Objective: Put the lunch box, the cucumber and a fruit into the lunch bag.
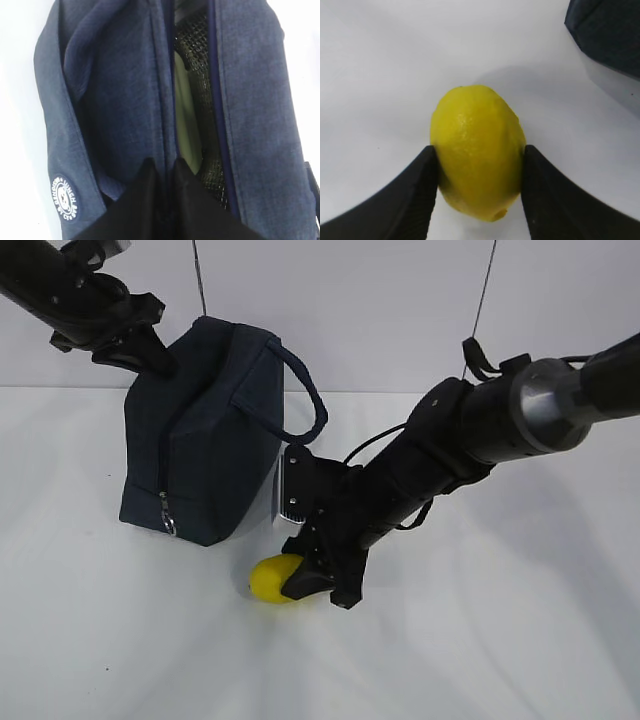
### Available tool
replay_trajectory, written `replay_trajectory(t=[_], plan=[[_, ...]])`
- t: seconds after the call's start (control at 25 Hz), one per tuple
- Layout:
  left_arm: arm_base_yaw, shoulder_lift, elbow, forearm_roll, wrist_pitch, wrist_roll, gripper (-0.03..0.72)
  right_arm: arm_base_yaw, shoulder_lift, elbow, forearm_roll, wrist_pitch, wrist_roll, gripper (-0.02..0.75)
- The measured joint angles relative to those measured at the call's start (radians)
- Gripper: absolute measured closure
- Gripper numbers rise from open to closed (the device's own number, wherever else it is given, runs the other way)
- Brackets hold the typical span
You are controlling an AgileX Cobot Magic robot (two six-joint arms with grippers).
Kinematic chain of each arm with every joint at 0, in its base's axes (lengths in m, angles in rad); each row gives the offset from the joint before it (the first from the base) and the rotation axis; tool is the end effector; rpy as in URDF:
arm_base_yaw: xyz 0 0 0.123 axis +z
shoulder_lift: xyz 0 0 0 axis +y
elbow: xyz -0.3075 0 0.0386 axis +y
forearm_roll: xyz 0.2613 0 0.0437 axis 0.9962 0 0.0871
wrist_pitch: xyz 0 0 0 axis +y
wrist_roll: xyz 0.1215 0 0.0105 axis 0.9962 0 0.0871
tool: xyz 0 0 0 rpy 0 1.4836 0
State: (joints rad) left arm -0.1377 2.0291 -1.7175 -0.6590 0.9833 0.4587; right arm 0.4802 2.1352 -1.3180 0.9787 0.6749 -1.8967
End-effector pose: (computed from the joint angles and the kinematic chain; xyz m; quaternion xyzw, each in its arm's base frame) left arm 0.4676 -0.1276 0.2499 0.1513 0.9271 -0.2661 0.2161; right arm 0.3701 0.2642 0.1063 -0.6887 0.6449 0.1978 0.2657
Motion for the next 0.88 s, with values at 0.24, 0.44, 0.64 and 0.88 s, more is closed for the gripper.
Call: replay_trajectory(t=[0.24,0.44,0.64,0.88], plan=[[0.0,0.0,0.0,0.002,-0.009,0.0,0.66,0.0,-0.061,0.0,-0.009,0.046,0.067,0.328],[0.0,0.0,0.0,0.004,-0.015,0.0,0.66,0.0,-0.135,0.0,-0.025,0.133,0.106,0.328],[0.0,0.0,0.0,0.004,-0.025,0.0,0.66,0.0,-0.229,0.0,-0.025,0.151,0.14,0.328],[0.0,0.0,0.0,0.004,-0.026,0.0,0.66,0.0,-0.276,0.0,0.197,0.151,0.144,0.328]])
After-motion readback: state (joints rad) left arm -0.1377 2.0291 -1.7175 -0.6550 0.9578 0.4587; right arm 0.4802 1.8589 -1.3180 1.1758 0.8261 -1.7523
